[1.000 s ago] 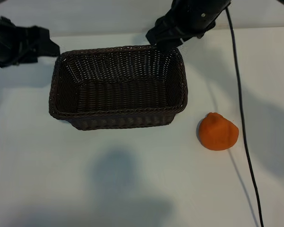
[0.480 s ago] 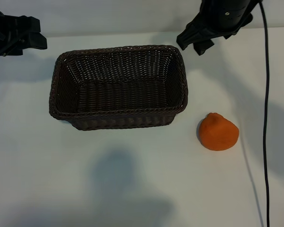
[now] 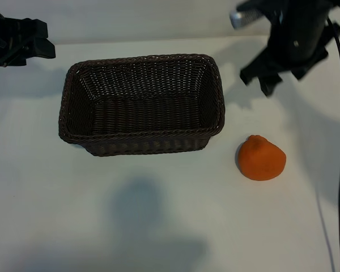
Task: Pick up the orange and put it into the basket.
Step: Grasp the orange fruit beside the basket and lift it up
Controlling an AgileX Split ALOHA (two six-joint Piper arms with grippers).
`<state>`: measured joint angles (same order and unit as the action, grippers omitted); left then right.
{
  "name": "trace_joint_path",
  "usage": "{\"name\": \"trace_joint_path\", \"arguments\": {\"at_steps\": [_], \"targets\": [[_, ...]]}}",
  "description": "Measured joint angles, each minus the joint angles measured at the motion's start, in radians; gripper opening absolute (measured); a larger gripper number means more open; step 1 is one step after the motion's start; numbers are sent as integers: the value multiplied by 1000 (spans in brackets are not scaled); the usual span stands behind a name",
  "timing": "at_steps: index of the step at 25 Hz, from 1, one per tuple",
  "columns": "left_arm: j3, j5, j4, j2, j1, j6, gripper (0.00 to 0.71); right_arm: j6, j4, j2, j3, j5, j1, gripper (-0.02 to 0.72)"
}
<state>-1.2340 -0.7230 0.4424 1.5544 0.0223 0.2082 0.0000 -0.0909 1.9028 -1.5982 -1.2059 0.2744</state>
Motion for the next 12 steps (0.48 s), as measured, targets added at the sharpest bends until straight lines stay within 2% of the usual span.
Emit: {"name": "trace_joint_path", "arguments": {"at_steps": [6,12], "targets": [[0,1,-6,0,0,-1,594,-16,82,-1,120,75,-9,585],[0,1,-14,0,0,-4,594,-35,116,-54,247,169,-9,585]]}}
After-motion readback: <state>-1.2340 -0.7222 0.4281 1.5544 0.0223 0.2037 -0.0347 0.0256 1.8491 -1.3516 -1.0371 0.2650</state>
